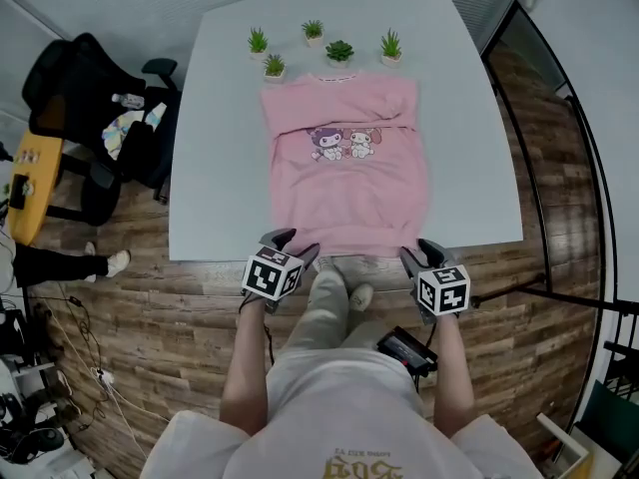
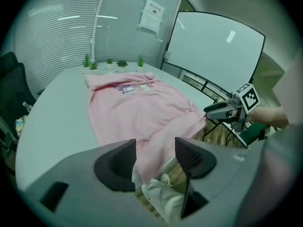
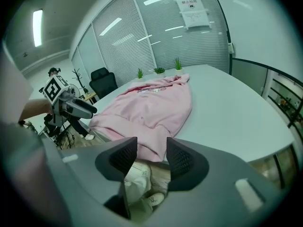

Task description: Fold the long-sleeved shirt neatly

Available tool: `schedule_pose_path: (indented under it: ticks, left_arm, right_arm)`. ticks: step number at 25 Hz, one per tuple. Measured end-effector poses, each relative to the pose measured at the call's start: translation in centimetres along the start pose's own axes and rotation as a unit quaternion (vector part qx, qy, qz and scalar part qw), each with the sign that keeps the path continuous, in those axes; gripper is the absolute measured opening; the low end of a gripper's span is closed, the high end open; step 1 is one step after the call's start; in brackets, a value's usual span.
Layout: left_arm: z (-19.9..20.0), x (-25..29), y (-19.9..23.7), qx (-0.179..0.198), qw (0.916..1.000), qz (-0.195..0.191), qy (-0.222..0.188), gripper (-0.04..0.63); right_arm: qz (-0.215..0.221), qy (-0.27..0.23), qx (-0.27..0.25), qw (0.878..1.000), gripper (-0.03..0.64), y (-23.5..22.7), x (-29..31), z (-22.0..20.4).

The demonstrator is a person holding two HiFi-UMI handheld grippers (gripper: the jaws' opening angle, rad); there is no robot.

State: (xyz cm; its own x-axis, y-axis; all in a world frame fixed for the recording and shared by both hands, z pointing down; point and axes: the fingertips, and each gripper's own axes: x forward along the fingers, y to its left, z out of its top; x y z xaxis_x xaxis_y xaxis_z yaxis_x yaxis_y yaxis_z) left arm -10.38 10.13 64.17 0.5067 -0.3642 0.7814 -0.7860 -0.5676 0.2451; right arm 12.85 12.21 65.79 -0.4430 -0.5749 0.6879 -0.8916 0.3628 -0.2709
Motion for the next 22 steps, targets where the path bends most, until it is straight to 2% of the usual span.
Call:
schedule_pose_path:
  ticks: [6,11,13,17,22]
  left_arm:
    - [-2.2,0.8,0.0,-0.002,0.9991,0.002,0.041,0.264]
    - [-3.0,1.2,0.6,-0.006,0.9982,0.019,0.056,0.249]
    - [-3.3,1.4,0.7,0.003,0.9975,0.029,0.065,0.24]
    - [-3.5,2.1,1.6,0.032,0.9955,0.06,0.066,0.191]
    - [-3.4,1.9,2.4,0.027,0.9935,0.088,0.068,0.098]
  right_arm:
    - [-0.006,0.018,-0.012,1.0,0.196,0.0,0.3,-1.2]
    - [-0.021,0.041,-0.049,0.998,0.201,-0.2,0.9,-1.8]
    - [-0.03,0.046,-0.064,0.996,0.204,-0.3,1.0,-1.9]
    - [-0.043,0.05,-0.096,0.993,0.176,-0.5,1.2,-1.8]
    - [-0.042,0.063,-0.111,0.991,0.128,-0.9,1.1,-1.9]
